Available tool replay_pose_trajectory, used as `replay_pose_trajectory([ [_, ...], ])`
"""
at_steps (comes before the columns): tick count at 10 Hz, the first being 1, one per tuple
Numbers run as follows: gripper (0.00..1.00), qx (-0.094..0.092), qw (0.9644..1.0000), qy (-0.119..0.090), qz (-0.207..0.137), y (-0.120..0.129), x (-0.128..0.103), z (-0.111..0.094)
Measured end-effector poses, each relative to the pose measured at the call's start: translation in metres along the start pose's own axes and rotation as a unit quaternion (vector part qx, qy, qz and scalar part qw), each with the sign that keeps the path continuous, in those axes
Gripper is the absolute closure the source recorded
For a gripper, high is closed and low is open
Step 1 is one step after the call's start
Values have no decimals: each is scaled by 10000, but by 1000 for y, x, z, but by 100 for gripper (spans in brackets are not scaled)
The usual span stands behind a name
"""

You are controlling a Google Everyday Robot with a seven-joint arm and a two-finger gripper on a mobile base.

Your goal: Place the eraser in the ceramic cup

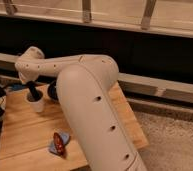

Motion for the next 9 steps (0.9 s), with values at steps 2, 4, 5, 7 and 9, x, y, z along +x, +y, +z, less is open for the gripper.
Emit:
replay_pose_trajectory([
  [2,61,5,10000,-1,0,-1,0,0],
  [4,84,-216,9996,-184,35,10,0,2],
  [5,92,-251,9994,-248,58,7,-1,1],
  [7,100,-420,9986,-325,75,15,0,0],
  [9,86,-289,9993,-213,78,10,4,0],
])
